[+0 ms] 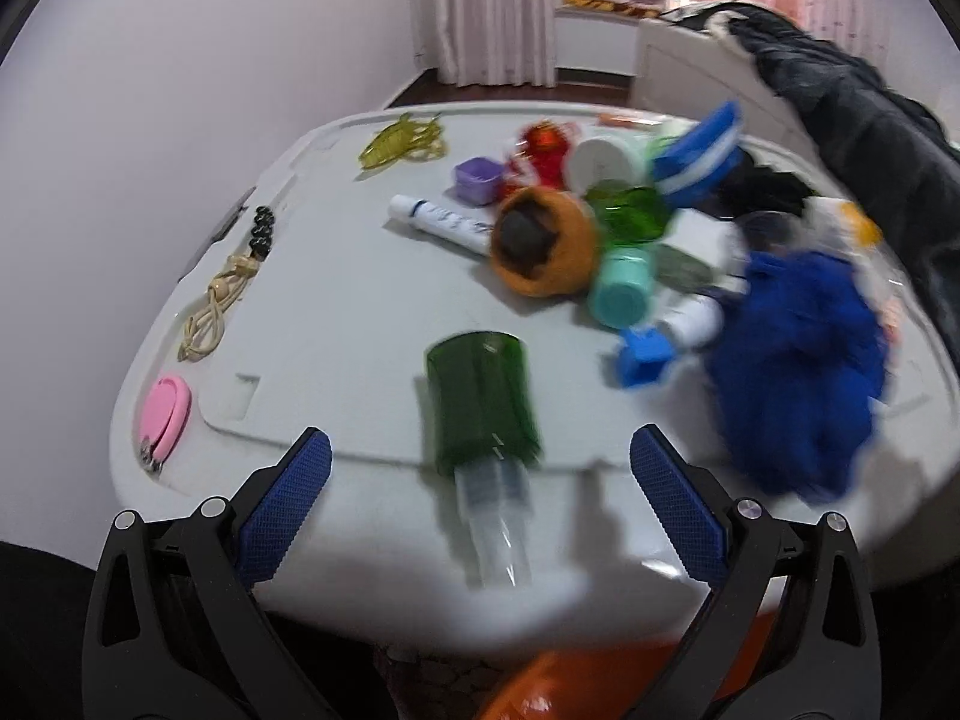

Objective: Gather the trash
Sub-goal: 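Grasp the white pill bottle with the right tool while the left tool grasps the green spray bottle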

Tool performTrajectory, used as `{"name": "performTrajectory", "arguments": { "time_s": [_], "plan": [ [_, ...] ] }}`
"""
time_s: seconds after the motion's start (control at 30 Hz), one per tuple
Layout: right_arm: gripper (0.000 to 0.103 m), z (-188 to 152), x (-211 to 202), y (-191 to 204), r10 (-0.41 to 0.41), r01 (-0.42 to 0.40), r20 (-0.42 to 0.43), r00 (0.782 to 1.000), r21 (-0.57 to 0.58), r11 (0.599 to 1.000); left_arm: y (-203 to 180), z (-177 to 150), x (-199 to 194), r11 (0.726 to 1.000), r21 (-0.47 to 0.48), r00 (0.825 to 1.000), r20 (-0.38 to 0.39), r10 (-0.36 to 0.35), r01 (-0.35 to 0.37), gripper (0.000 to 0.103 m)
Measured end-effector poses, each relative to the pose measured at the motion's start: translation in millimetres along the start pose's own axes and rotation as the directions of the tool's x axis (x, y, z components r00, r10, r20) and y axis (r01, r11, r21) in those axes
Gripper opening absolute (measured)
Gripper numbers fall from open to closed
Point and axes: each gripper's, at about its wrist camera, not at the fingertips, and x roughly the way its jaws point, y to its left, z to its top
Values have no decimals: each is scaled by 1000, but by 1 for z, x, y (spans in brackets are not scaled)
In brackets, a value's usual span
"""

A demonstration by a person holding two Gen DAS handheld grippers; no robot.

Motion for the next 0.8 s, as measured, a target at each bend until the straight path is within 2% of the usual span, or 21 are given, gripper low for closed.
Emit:
{"name": "performTrajectory", "arguments": {
  "time_s": [0.03, 0.1, 0.13, 0.17, 0.2, 0.4, 0.5, 0.6, 0.7, 0.8],
  "plan": [
    [43, 0, 0, 0, 1, -1, 1, 1000, 0, 1000, 3, 1, 11, 1000, -14, 1000, -21, -3, 3, 95],
    [43, 0, 0, -1, 6, -6, 3, 1000, 5, 1000, 7, 1, 14, 1000, -24, 1000, 11, -6, 6, 91],
    [43, 0, 0, -1, 8, -8, 2, 1000, 8, 1000, 6, 2, 14, 1000, -7, 1000, 19, -22, 22, 79],
    [43, 0, 2, 0, 10, -10, -2, 1000, 12, 1000, 5, 3, 12, 999, 9, 999, 34, -35, 35, 46],
    [43, 0, 3, 0, 9, -9, -6, 1000, 15, 1000, 3, 4, 11, 999, 23, 998, 39, -44, 43, 38],
    [42, -2, 7, 8, 7, -7, -11, 1000, 7, 1000, 3, 0, 1, 990, 38, 991, 5, -137, 136, 37],
    [41, -3, 4, 16, -10, 11, 13, 1000, -40, 999, 4, 2, -15, 985, 37, 986, 27, -167, 166, 37],
    [11, -2, 6, 21, 16, -15, 12, 1000, -61, 998, 6, 5, -39, 981, 49, 979, 75, -191, 188, 37],
    [10, -2, 19, 18, -2, 1, -23, 1000, -42, 999, 3, 5, -45, 980, 81, 978, 94, -187, 179, 37],
    [10, -1, 27, 12, -11, 11, -47, 999, -14, 1000, 0, 3, -34, 983, 76, 983, 73, -170, 165, 37]
  ]
}}
